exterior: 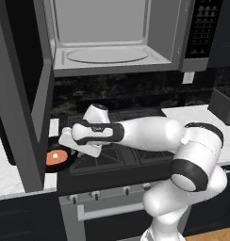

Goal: Open the microwave, place the bowl with waffle inside the microwave, then close the microwave door and turn it on.

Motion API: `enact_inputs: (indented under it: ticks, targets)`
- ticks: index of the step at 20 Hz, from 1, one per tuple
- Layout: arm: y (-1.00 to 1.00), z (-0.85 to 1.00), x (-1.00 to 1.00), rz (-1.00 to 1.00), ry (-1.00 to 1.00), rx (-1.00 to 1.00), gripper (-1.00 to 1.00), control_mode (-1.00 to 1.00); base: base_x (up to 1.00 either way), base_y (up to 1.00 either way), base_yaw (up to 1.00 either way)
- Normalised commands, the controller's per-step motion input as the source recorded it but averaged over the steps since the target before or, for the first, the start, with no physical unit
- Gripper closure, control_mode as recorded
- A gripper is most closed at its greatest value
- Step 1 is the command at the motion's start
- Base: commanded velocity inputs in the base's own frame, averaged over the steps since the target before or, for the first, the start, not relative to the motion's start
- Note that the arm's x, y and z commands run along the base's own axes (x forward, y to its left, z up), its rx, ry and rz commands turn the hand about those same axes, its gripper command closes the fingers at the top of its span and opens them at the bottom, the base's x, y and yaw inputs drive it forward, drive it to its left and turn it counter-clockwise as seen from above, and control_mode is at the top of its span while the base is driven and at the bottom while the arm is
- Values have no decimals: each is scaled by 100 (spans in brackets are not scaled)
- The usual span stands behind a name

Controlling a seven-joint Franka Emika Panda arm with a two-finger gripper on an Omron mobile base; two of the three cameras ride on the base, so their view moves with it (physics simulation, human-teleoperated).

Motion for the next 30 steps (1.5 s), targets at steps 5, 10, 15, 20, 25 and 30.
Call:
enact_inputs:
  ticks: [5, 10, 15, 20, 25, 30]
  targets:
    - [-92, 84, -42, 0, 1, 0, 100, -100, 0, 0, 0]
    - [-89, 100, -54, 0, 2, 0, 100, -100, 0, 0, 0]
    - [-78, 96, -65, 0, 2, 0, 100, -100, 0, 0, 0]
    - [-48, 76, -62, 0, 0, 0, 100, -100, 0, 0, 0]
    - [-32, 80, -37, 0, -7, 0, 100, -100, 0, 0, 0]
    - [-34, 90, -12, 0, -2, 0, 100, -100, 0, 0, 0]
